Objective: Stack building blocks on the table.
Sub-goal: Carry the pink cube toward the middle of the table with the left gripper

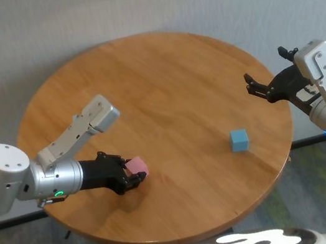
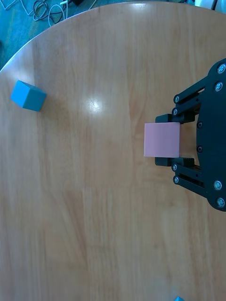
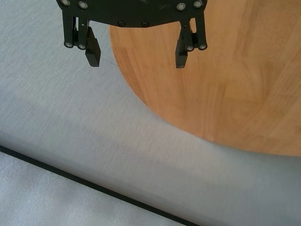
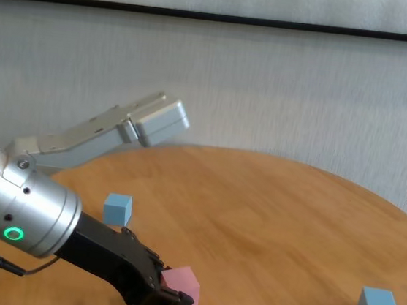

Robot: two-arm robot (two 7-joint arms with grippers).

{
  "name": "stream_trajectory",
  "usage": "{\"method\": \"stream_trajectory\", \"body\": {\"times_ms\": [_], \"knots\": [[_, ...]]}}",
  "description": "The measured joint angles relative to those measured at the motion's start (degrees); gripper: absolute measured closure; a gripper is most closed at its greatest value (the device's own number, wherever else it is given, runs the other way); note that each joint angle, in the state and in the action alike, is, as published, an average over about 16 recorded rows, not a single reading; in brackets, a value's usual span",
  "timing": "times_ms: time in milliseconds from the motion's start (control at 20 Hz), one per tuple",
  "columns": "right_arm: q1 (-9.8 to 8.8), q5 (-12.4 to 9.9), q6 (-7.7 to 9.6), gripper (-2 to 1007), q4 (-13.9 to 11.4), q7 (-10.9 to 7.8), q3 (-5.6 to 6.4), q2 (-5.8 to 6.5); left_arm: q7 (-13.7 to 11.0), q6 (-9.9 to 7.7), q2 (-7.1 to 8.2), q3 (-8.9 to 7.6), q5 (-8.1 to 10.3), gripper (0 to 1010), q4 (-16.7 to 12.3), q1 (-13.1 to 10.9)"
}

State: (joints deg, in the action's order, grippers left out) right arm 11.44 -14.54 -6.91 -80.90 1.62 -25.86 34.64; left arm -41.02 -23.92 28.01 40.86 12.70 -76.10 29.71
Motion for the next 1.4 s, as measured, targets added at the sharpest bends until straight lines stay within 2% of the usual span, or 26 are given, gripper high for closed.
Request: {"method": "stream_trajectory", "body": {"times_ms": [200, 500, 1000, 1400], "knots": [[0.00, 0.0, 0.00, 0, 0.0, 0.00, 0.00, 0.00, -1.0, 0.63, -0.92, 1.53, -0.35, 609, 1.9, 1.6], [0.00, 0.0, 0.00, 0, 0.0, 0.00, 0.00, 0.00, -1.2, 1.30, -2.04, 2.58, -0.45, 609, 4.0, 3.1], [0.00, 0.0, 0.00, 0, 0.0, 0.00, 0.00, 0.00, -0.7, 1.98, -3.71, 3.01, -0.60, 609, 6.9, 4.5], [0.00, 0.0, 0.00, 0, 0.0, 0.00, 0.00, 0.00, -0.6, 1.49, -4.48, 3.05, -0.63, 609, 8.2, 5.2]]}}
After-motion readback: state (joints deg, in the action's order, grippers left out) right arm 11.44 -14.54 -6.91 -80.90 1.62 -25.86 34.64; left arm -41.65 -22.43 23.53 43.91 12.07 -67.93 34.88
